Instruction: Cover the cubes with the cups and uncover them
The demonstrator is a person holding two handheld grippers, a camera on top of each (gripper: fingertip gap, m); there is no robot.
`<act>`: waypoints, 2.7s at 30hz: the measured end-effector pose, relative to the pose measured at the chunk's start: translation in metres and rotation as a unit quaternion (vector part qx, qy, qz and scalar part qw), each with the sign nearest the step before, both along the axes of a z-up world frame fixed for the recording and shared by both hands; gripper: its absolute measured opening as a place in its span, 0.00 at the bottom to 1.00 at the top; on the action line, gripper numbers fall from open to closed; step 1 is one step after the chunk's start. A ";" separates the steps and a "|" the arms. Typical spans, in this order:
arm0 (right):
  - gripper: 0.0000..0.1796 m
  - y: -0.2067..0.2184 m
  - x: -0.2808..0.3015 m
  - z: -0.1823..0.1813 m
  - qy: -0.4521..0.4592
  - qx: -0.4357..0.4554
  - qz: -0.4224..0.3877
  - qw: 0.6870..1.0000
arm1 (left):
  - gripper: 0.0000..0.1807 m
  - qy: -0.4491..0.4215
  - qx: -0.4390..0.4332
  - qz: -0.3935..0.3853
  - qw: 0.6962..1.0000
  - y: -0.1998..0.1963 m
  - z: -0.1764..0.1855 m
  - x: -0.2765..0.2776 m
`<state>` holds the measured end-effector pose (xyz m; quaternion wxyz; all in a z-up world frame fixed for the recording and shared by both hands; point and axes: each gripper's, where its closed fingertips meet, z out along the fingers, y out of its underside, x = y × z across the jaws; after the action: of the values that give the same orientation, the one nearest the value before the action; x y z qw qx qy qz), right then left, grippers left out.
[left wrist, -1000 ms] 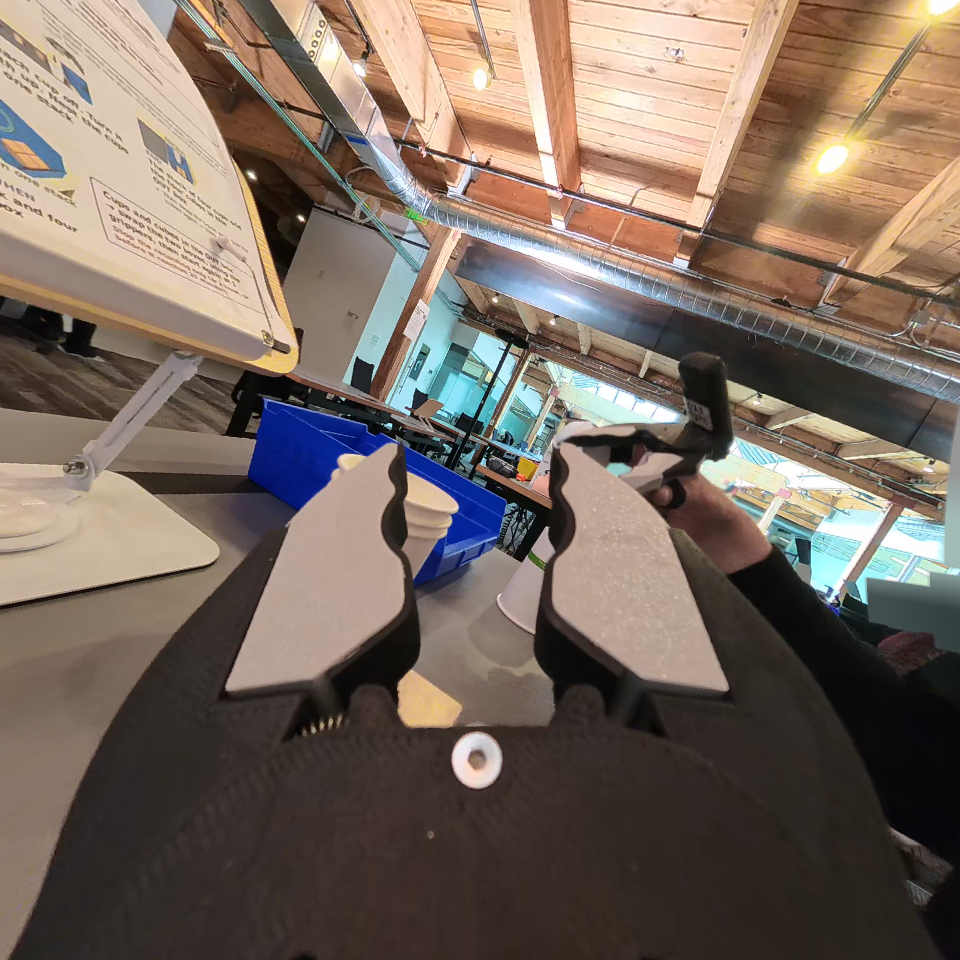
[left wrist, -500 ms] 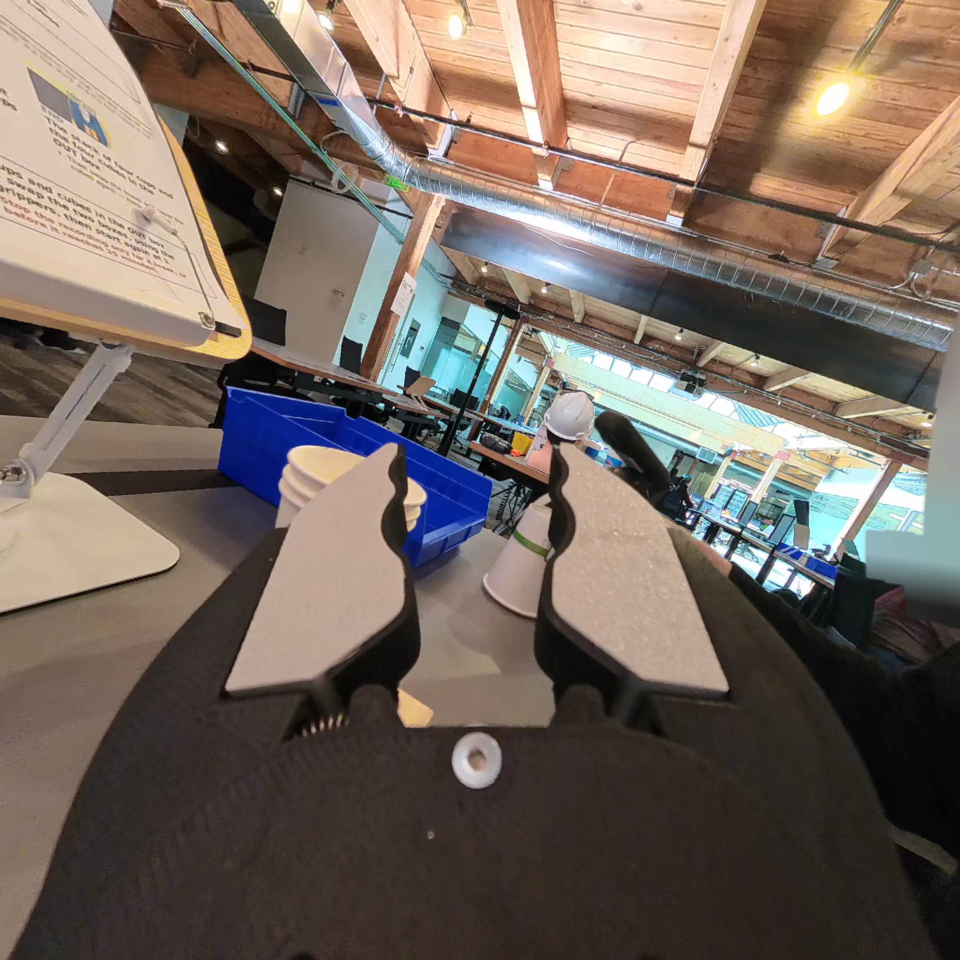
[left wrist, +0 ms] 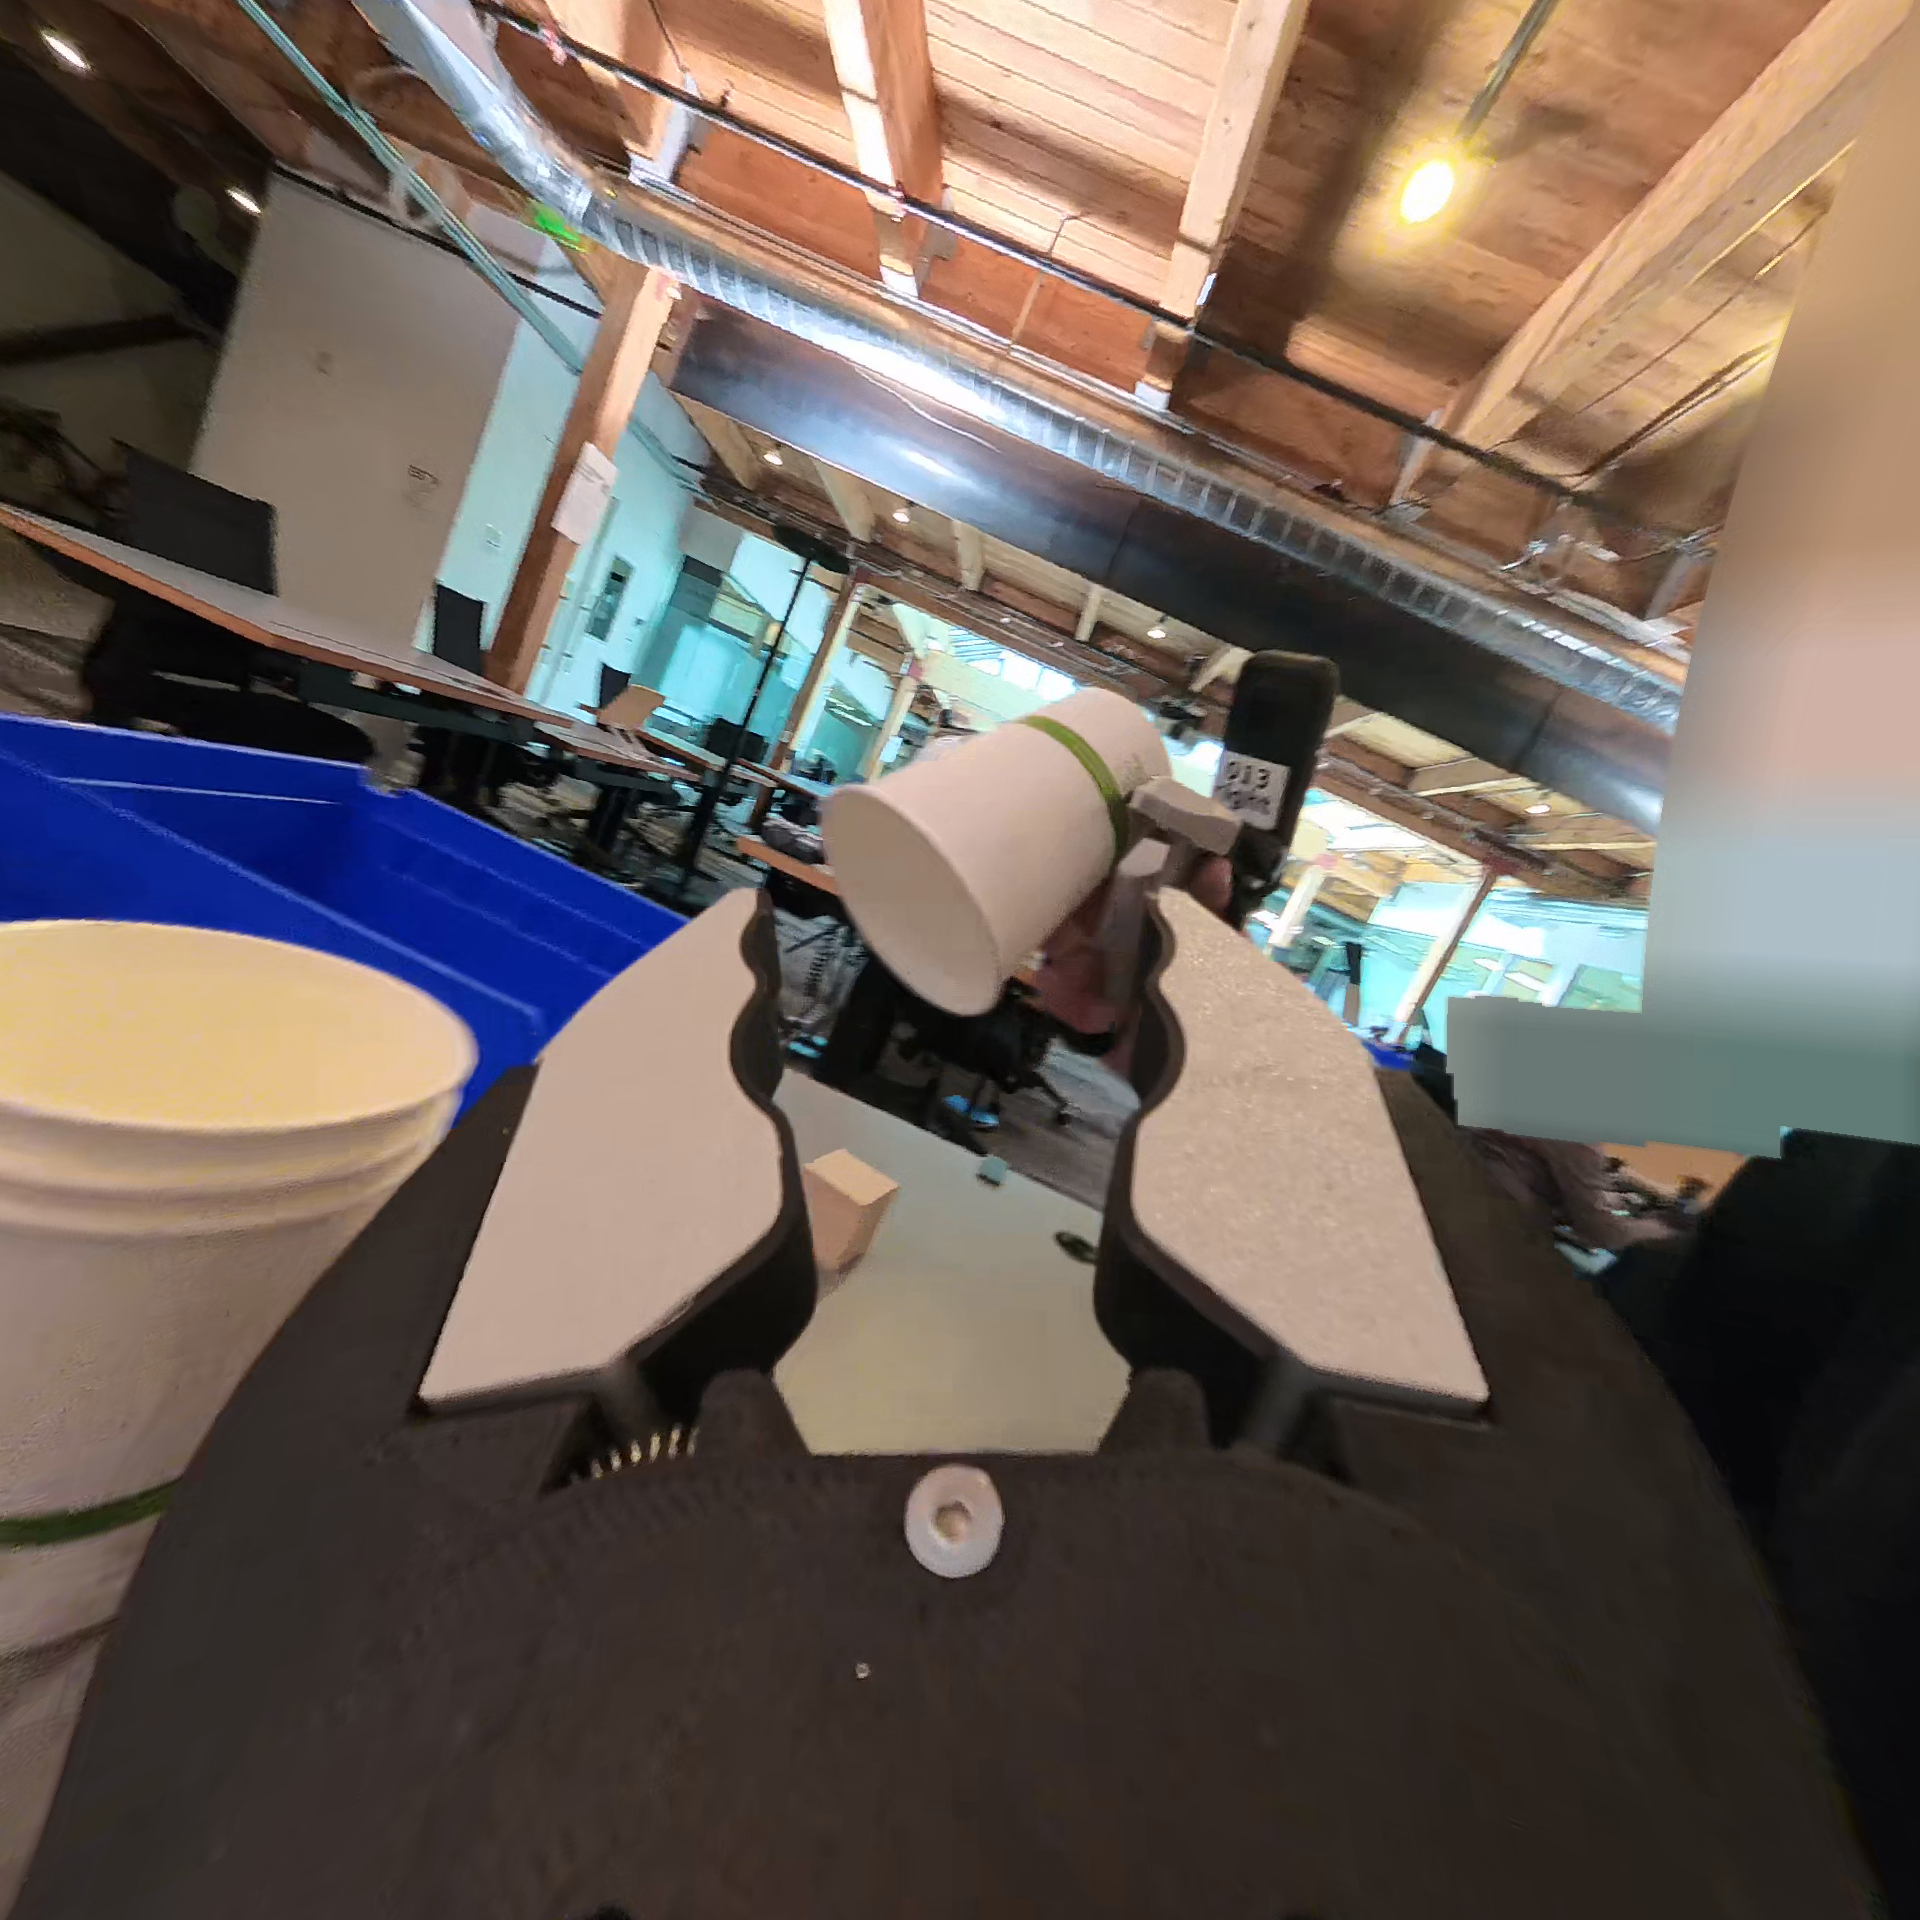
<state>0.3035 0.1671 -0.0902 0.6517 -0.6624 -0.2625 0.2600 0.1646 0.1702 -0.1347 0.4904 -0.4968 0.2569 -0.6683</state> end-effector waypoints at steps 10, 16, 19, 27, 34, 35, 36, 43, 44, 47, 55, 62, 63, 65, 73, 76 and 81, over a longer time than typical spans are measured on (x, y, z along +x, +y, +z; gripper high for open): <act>0.48 0.005 -0.071 -0.003 0.113 0.061 0.055 0.990 | 0.21 -0.063 -0.046 -0.060 0.995 -0.013 0.009 0.022; 0.48 0.009 -0.086 -0.017 0.133 0.031 0.089 0.987 | 0.02 -0.105 -0.047 -0.080 0.990 -0.013 0.019 0.007; 0.57 0.011 -0.079 -0.022 0.106 0.014 0.091 0.990 | 0.01 -0.063 -0.008 -0.063 0.996 -0.014 0.022 0.002; 0.63 0.008 -0.080 -0.027 -0.200 0.022 0.091 0.975 | 0.01 0.244 0.143 -0.045 0.958 -0.011 0.022 -0.005; 0.60 0.018 -0.128 -0.046 -0.291 -0.005 0.173 0.941 | 0.01 0.480 0.266 -0.079 0.832 -0.026 -0.007 0.004; 0.60 0.018 -0.130 -0.046 -0.295 -0.011 0.186 0.937 | 0.01 0.497 0.277 -0.082 0.818 -0.026 -0.010 0.003; 0.60 0.017 -0.131 -0.045 -0.301 -0.006 0.193 0.934 | 0.01 0.518 0.286 -0.082 0.802 -0.025 -0.015 0.002; 0.69 0.015 -0.124 -0.032 -0.392 -0.021 0.242 0.887 | 0.01 0.597 0.356 -0.108 0.711 -0.023 -0.034 -0.008; 0.73 0.014 -0.126 -0.036 -0.397 -0.040 0.265 0.878 | 0.01 0.603 0.364 -0.113 0.701 -0.024 -0.035 -0.008; 0.76 0.011 -0.135 -0.056 -0.400 -0.084 0.335 0.849 | 0.01 0.607 0.389 -0.123 0.682 -0.027 -0.031 -0.006; 0.64 -0.007 -0.156 -0.068 -0.297 -0.076 0.447 0.840 | 0.01 0.593 0.410 -0.151 0.676 -0.039 -0.027 -0.003; 0.61 0.004 -0.146 -0.058 -0.264 -0.065 0.432 0.860 | 0.17 0.581 0.413 -0.099 0.694 -0.026 -0.014 0.002; 0.61 0.011 -0.143 -0.053 -0.258 -0.057 0.418 0.869 | 0.22 0.574 0.416 -0.068 0.702 -0.020 -0.005 0.001; 0.61 0.026 -0.136 -0.038 -0.231 -0.041 0.388 0.891 | 0.24 0.536 0.418 -0.018 0.734 -0.014 0.018 -0.005; 0.61 0.104 -0.125 -0.008 -0.117 0.001 0.226 0.967 | 0.00 0.417 0.341 0.139 0.831 0.016 0.042 -0.061; 0.61 0.122 -0.128 -0.021 -0.106 -0.003 0.194 0.975 | 0.00 0.418 0.316 0.153 0.838 0.020 0.026 -0.071; 0.64 0.134 -0.143 -0.052 -0.095 -0.038 0.190 0.976 | 0.00 0.446 0.311 0.156 0.825 0.022 0.009 -0.076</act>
<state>0.1610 0.3009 -0.1426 0.5369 -0.6464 -0.4339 0.3250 0.0889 0.1920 -0.1258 0.5488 -0.5956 0.5603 -0.1735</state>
